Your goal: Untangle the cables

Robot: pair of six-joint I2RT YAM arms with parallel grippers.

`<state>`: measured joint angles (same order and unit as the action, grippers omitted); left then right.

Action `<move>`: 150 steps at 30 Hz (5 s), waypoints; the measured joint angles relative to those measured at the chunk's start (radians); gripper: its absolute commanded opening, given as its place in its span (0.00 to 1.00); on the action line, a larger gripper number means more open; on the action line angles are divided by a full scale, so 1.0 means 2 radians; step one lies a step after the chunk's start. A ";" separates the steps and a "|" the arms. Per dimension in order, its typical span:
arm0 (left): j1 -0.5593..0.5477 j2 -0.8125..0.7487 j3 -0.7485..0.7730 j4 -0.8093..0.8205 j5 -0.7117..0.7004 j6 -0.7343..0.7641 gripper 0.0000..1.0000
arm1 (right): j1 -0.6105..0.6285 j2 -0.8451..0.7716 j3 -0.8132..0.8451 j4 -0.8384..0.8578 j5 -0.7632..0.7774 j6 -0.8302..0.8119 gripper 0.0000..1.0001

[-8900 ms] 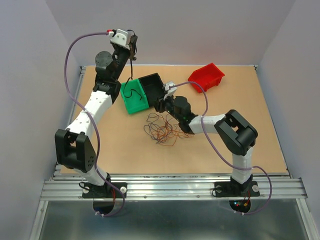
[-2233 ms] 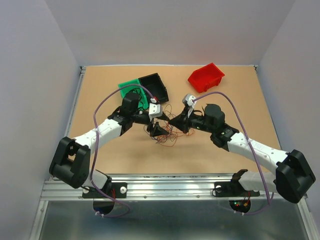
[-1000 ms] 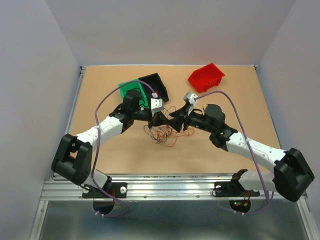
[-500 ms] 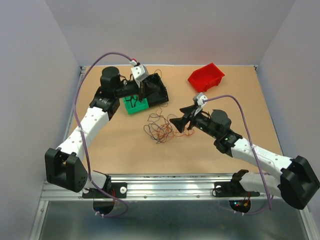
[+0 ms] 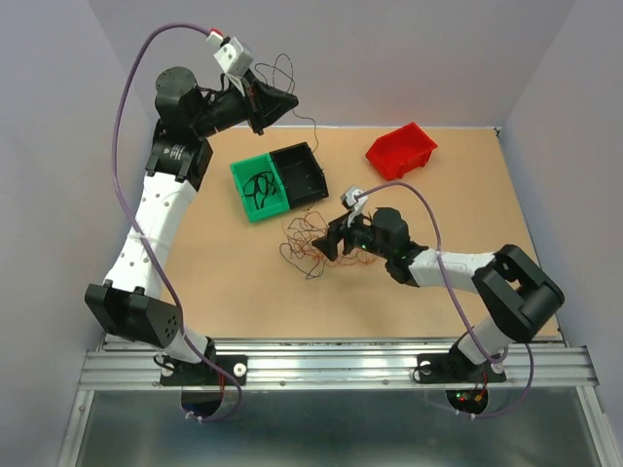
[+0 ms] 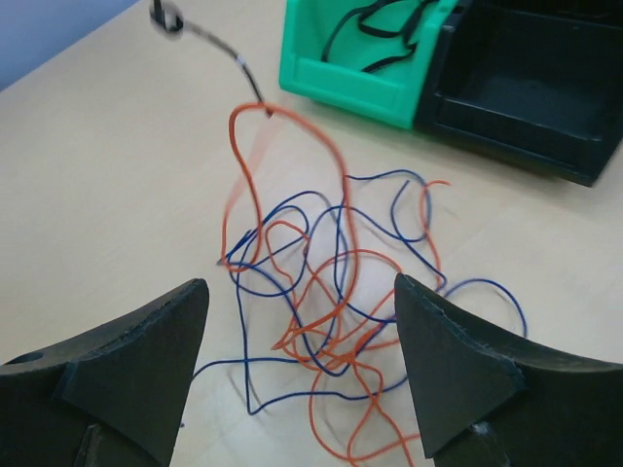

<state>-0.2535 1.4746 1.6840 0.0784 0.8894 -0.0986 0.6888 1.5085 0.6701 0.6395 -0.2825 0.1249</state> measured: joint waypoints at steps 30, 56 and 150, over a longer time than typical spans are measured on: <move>0.121 0.086 0.135 -0.004 -0.267 -0.030 0.00 | 0.000 -0.261 -0.046 -0.124 0.119 0.015 0.01; 0.132 0.032 -0.080 0.107 -0.222 -0.027 0.00 | 0.000 -0.463 -0.080 -0.359 0.426 0.115 0.00; -0.014 0.103 -0.210 -0.046 -0.476 0.194 0.66 | 0.000 -0.285 -0.079 -0.237 0.305 0.095 0.01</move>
<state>-0.2806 1.6814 1.2640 -0.0135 -0.0628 0.2901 0.6888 0.9379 0.5117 0.1665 0.3271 0.3145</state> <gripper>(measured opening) 0.655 0.023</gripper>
